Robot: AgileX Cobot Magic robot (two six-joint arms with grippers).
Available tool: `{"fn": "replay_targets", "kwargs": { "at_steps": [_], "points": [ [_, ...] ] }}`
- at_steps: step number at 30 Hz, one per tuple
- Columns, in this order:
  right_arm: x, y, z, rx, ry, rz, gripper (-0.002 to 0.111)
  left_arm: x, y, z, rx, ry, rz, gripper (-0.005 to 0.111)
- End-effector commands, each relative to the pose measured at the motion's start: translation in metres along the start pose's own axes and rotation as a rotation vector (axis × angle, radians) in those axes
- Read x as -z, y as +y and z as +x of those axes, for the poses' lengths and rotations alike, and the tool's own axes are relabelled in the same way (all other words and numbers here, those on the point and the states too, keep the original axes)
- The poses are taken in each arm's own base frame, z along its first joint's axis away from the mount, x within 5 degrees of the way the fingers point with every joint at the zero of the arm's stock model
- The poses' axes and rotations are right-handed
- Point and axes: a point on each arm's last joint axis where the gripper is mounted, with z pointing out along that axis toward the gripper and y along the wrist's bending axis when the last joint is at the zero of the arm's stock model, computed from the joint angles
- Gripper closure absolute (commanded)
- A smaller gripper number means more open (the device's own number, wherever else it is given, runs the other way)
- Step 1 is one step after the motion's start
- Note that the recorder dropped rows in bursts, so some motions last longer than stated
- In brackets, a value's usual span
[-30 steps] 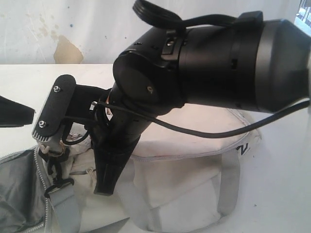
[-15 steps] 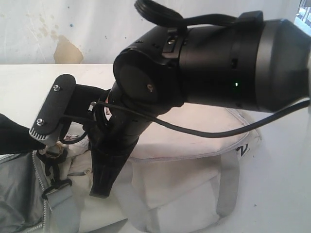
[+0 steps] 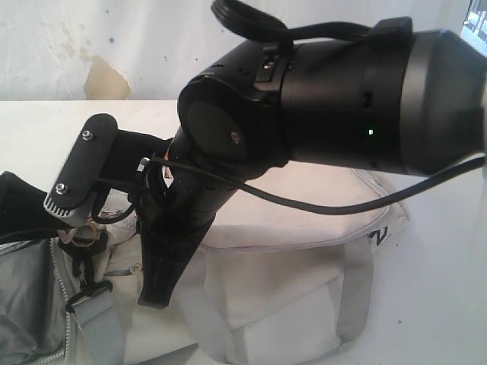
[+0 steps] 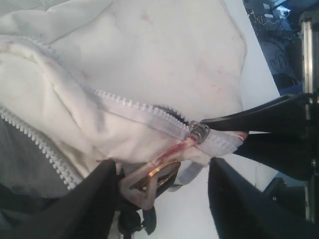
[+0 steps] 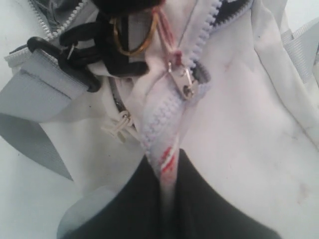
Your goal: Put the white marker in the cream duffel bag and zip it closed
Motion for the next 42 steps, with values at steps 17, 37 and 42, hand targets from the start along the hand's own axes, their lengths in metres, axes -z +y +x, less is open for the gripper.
{"fn": "replay_targets", "kwargs": {
  "at_steps": [17,37,42],
  "points": [
    [0.004,-0.001,-0.003,-0.013,-0.04,0.013,0.107,-0.016,-0.009,0.004,0.009,0.052,-0.024,0.049],
    [0.004,-0.002,-0.004,-0.013,-0.053,0.02,0.107,-0.027,0.001,0.002,-0.081,0.078,0.029,0.057],
    [0.004,-0.003,-0.005,-0.013,-0.062,0.025,0.107,-0.033,0.002,0.0,-0.129,0.071,0.096,0.058]
  ]
}}
